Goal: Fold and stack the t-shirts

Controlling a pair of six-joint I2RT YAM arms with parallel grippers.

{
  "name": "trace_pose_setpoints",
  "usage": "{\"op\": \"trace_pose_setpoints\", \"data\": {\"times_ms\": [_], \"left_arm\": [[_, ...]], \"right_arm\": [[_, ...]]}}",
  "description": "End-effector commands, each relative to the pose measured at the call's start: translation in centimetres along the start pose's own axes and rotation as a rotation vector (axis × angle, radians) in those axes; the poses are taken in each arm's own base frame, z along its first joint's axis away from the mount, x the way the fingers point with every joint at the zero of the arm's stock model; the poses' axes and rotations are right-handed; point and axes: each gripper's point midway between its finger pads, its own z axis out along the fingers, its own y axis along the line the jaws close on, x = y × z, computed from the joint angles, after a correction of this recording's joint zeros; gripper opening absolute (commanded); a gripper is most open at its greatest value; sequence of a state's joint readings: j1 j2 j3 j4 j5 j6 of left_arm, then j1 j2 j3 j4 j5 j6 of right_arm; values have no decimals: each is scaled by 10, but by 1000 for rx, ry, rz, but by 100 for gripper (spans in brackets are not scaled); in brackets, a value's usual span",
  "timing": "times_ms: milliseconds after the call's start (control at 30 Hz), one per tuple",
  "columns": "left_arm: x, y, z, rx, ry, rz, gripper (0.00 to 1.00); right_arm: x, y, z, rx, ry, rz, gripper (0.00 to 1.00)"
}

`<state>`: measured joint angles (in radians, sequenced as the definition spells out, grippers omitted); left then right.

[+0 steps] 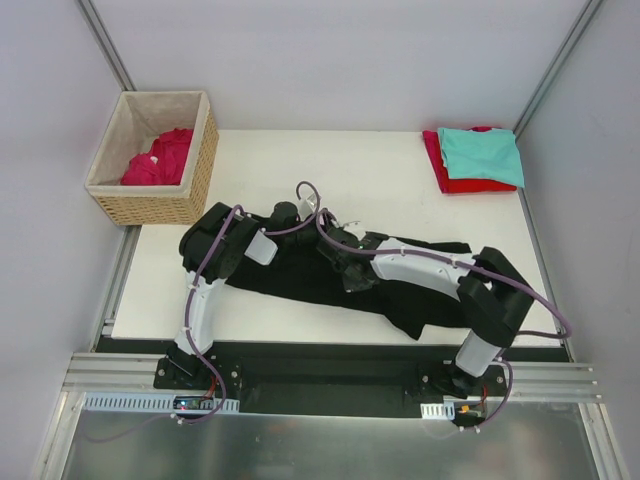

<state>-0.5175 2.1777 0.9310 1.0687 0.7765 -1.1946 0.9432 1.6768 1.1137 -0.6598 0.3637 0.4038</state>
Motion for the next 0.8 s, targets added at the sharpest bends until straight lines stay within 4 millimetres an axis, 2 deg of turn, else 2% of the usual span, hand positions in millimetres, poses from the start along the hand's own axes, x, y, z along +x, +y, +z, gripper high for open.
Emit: {"op": "trace_pose_setpoints", "data": {"times_ms": [0,100,167,200,367,433,533,667,767], "left_arm": [[3,-8,-5,14,-8,48,56],[5,-6,-8,9,-6,46,56],[6,-6,-9,9,-3,45,56],[7,-6,-9,8,-2,45,56],[6,-8,-9,13,-3,48,56],[6,-8,-9,13,-4,48,56],[5,-9,-8,15,-3,48,56],[5,-9,-8,12,-2,50,56],[5,-7,-8,8,-1,47,56]], "right_arm": [[-3,28,-5,-53,16,-8,1],[-4,26,-15,-70,-2,-4,1],[-6,9,-21,-23,-33,-3,0],[-11,1,-30,-22,-62,6,1],[-20,-58,-41,71,-119,79,1],[-23,-79,-44,111,-145,105,1],[-17,-95,-36,150,-122,116,1],[-4,-92,-16,146,-73,122,1],[6,-77,-3,98,-33,131,0]]}}
